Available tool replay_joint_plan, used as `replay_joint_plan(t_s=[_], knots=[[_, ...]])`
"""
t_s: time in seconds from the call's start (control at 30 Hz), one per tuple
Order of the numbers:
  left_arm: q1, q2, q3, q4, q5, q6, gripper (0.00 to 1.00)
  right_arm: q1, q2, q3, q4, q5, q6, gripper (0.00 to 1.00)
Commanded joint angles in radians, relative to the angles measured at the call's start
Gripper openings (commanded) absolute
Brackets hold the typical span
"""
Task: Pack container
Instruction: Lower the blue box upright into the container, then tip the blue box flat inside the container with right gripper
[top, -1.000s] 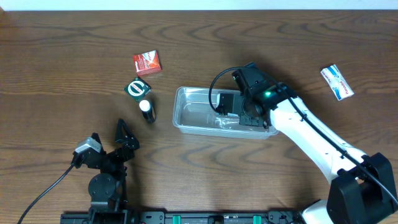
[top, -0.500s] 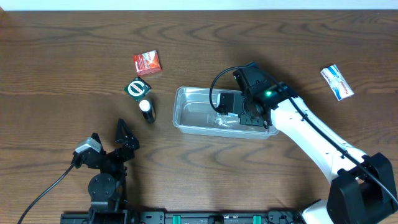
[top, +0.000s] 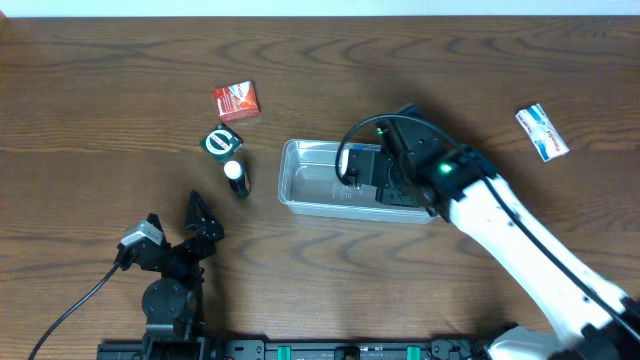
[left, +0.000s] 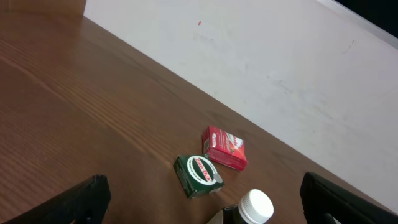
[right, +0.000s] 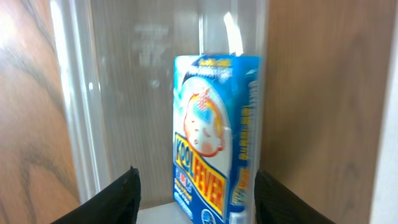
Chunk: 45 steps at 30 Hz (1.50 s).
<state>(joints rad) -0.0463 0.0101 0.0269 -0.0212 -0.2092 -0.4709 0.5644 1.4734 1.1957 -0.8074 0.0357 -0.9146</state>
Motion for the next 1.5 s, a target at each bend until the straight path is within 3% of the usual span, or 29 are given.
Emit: replay_joint_plan(t_s=[0.0,0.13,0.27,0.57,0.77,0.83,0.93,1.03,1.27,1.47], knots=[[0.005,-0.006,-0.023,-0.031,-0.005,0.01,0.98,0.001,-0.043,0.015,-0.003,-0.061,0.029,0.57],[0.005,-0.006,-0.023,-0.031,-0.005,0.01,0.98,-0.016,-0.031,0.015,0.018,-0.059,0.055,0.57],[0.005,-0.006,-0.023,-0.031,-0.005,0.01,0.98,-0.056,0.0,0.014,0.067,-0.058,0.109,0.5],[0.005,-0.006,-0.023,-0.031,-0.005,0.01,0.98,-0.176,0.065,0.014,0.221,-0.059,0.418,0.42],[0.005,-0.006,-0.023,-0.031,-0.005,0.01,0.98,-0.175,0.091,0.014,0.2,-0.077,0.549,0.45],[0.005,-0.006,-0.023,-0.031,-0.005,0.01,0.98,-0.17,0.09,0.014,0.189,-0.126,0.611,0.6],[0.005,-0.006,-0.023,-0.031,-0.005,0.01,0.98,-0.171,0.09,0.014,0.183,-0.143,0.639,0.65],[0.005,-0.006,-0.023,-0.031,-0.005,0.01,0.98,-0.171,0.09,0.014,0.186,-0.145,0.749,0.8],[0.005,-0.006,-0.023,-0.031,-0.005,0.01,0.98,-0.171,0.109,0.014,0.164,-0.145,0.984,0.74],[0.005,-0.006,-0.023,-0.031,-0.005,0.01,0.98,-0.171,0.15,0.014,0.161,-0.145,1.096,0.7]])
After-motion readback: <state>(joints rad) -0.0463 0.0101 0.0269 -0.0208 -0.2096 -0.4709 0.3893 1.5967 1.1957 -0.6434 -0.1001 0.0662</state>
